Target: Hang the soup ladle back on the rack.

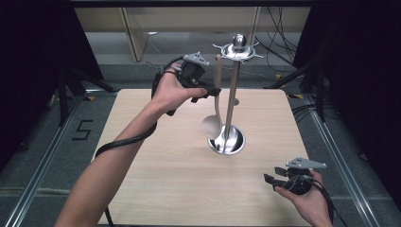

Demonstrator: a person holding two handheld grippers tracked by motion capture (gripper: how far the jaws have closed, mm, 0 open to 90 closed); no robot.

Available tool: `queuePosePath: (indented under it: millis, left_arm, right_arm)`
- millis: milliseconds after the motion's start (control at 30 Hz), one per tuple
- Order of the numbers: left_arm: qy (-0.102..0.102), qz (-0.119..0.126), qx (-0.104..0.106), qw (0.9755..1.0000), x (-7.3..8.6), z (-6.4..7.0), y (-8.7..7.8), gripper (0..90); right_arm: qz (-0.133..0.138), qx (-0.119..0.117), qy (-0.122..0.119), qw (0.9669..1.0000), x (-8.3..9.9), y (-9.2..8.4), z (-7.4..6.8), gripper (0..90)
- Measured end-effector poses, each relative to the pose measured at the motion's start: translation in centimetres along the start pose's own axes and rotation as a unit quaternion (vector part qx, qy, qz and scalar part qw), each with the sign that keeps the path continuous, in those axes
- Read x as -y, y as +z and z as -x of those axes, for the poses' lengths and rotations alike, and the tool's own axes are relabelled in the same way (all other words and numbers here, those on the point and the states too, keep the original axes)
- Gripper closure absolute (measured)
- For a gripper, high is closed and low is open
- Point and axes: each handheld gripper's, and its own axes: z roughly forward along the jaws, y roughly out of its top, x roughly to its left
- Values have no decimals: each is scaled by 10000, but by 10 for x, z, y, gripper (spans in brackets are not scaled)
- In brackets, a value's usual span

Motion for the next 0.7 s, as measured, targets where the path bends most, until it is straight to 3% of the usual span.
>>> queuePosePath:
  millis: [300, 700]
  left_arm:
    - [-31, 43, -11, 10000, -2, 3, 4, 730]
    - [-67, 341, -75, 9994, 5, 7, -3, 680]
  right_arm:
    - [14, -116, 45, 9999, 0, 1, 0, 452]
    - [24, -91, 7, 10000, 1, 1, -1, 452]
